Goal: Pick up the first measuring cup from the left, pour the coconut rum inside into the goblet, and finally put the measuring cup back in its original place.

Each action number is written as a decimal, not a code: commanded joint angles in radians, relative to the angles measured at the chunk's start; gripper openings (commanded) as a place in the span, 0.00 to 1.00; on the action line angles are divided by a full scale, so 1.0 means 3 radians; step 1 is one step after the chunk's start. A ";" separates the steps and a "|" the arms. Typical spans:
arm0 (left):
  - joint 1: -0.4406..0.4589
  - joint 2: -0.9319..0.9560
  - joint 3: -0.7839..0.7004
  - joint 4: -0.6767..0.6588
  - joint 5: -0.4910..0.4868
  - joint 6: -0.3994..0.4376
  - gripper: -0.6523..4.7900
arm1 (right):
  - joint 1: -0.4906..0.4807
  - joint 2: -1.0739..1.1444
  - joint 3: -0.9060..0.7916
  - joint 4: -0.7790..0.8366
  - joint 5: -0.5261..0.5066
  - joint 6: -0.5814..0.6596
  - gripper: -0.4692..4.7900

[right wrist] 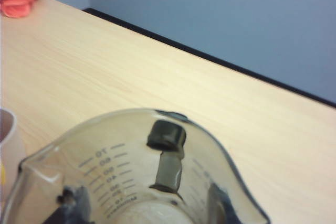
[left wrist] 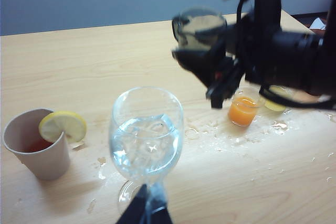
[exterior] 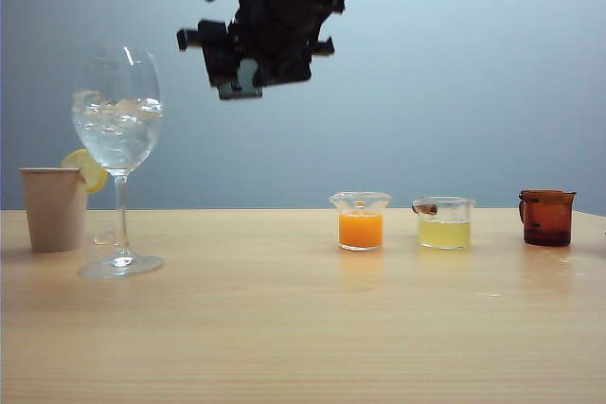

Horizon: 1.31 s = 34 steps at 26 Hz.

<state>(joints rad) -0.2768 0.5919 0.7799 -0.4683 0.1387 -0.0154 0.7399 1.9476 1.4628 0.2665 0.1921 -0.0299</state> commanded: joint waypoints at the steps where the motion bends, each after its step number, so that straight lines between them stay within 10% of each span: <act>1: 0.0005 -0.0006 0.0009 0.0033 0.0011 0.0014 0.11 | 0.0041 -0.0028 -0.0131 0.0291 0.0150 0.0315 0.47; 34: 0.0005 -0.0006 0.0009 0.0033 0.0011 0.0014 0.12 | 0.0284 0.1074 -0.0612 0.1676 0.1230 0.1043 0.47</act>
<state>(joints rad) -0.2764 0.5919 0.7799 -0.4683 0.1387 -0.0154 0.8295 2.2715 1.2709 0.7696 0.5495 0.2806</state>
